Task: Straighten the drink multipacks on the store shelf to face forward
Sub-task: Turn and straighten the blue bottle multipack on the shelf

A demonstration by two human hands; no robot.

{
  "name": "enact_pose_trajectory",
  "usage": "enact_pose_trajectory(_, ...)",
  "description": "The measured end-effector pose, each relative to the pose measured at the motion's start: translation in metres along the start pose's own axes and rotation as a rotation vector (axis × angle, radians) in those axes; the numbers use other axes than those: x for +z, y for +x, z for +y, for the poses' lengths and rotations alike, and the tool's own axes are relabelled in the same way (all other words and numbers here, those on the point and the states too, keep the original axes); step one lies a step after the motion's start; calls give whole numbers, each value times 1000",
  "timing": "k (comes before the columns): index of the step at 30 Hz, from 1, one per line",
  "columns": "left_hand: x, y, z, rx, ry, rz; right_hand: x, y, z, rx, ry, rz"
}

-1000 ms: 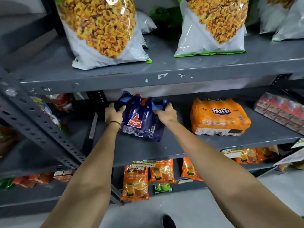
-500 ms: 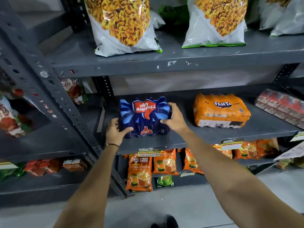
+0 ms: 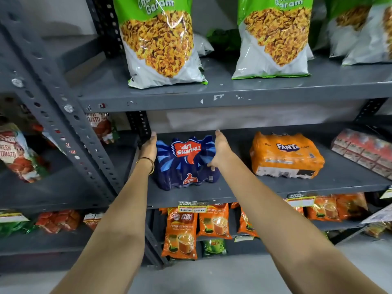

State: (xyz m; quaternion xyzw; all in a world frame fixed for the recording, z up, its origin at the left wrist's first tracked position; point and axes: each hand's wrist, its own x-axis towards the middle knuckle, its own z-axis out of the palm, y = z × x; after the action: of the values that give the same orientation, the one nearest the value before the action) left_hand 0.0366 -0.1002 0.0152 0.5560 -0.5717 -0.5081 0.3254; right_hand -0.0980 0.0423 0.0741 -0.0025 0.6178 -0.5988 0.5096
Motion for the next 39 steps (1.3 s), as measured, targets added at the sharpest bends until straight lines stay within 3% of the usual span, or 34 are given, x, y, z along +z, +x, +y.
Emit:
enact_pose_trajectory(5, -28, 9, -26, -75, -27, -2, 9, 10, -4, -38, 87, -49)
enact_pose_trajectory(11, -34, -26, -27, -102, -43, -71, 31, 38, -5, -117, -1, -113)
enact_pose_trajectory(17, -36, -38, -25, -263, 80, -386, 23, 49, -4, -143, 10, -278)
enact_pose_trajectory(20, -26, -21, -17, -180, 49, -223, 8, 49, 8, -192, -319, -260)
enact_pose_trajectory(23, -7, -3, 5, 62, 283, -64, -7, 44, 19, -139, -585, -316)
enact_pose_trajectory(27, 22, 11, 42, 233, 501, -243, -14, 33, 31, -75, -755, -415)
enact_pose_trajectory(31, 38, 26, 44, 342, 933, -396, -11, 28, 39, -91, -785, -400)
enact_pose_trajectory(35, 35, 31, 29, 400, 979, -302, -12, 24, 33, -77, -783, -434)
enact_pose_trajectory(39, 23, 14, 17, 459, 948, -93, -26, 23, 14, -51, -862, -440)
